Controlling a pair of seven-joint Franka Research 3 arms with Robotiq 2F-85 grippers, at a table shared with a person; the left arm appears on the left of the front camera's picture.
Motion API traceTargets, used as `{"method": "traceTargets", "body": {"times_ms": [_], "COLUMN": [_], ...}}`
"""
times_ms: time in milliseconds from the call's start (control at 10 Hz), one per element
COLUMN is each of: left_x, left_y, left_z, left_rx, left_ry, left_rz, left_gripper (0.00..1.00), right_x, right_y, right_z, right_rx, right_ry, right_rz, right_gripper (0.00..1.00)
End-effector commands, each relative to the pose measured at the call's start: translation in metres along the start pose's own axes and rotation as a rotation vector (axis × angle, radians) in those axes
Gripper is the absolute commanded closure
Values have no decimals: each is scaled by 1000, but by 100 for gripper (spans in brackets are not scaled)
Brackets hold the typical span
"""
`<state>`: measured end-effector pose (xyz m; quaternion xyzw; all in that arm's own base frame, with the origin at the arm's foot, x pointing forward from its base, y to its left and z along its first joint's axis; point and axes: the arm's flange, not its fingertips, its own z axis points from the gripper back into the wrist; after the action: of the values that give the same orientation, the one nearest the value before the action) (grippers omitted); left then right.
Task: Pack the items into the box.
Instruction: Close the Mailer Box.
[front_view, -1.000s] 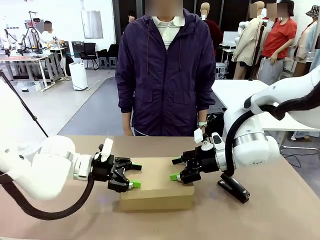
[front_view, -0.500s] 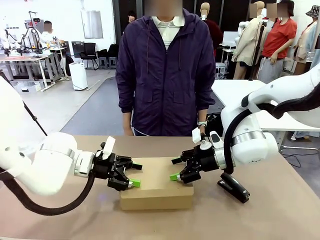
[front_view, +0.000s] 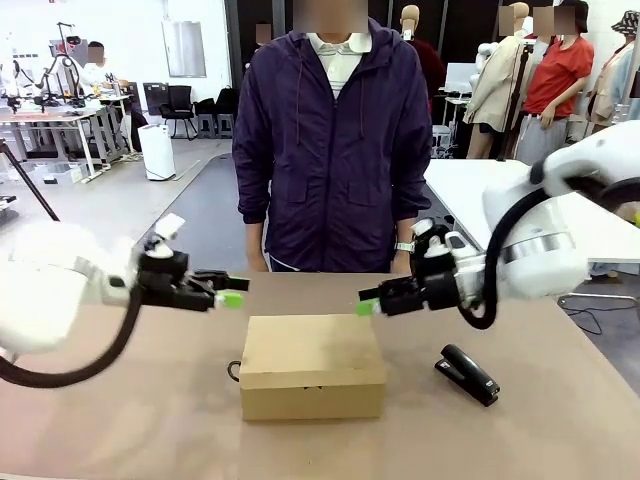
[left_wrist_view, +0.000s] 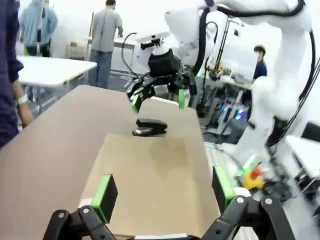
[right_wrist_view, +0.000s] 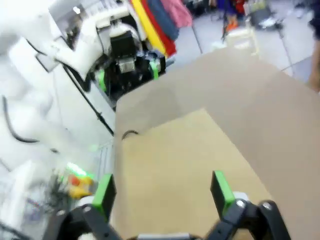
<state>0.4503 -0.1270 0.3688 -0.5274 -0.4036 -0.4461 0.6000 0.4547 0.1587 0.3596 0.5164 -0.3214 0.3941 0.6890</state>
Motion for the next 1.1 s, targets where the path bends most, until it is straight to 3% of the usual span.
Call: {"method": "traceTargets", "body": {"times_ms": [0, 200, 300, 500, 600, 700, 800, 1000], "left_x": [16, 13, 8, -11, -19, -23, -21, -21], "left_y": [-4, -13, -23, -38, -39, -32, -39, -39], "left_z": [49, 115, 158, 226, 242, 246, 245, 245], "left_rx": [0, 10, 12, 164, 162, 165, 152, 152], "left_ry": [36, 32, -30, -151, -222, -273, -143, -143], "left_rz": [281, 565, 661, 783, 772, 729, 775, 775], "left_gripper": [0, 0, 0, 0, 0, 0, 0, 0], "right_x": [18, 9, -2, -33, -45, -49, -46, -46], "right_y": [16, 24, 30, 36, 33, 22, 30, 30], "right_z": [70, 149, 191, 252, 264, 263, 274, 274], "right_rx": [99, 141, 119, 8, -38, -109, 11, 11], "right_ry": [16, -23, -58, -223, -266, -233, -206, -206], "right_rz": [-364, -644, -765, -935, -968, -988, -925, -925], "right_gripper": [0, 0, 0, 0, 0, 0, 0, 0]}}
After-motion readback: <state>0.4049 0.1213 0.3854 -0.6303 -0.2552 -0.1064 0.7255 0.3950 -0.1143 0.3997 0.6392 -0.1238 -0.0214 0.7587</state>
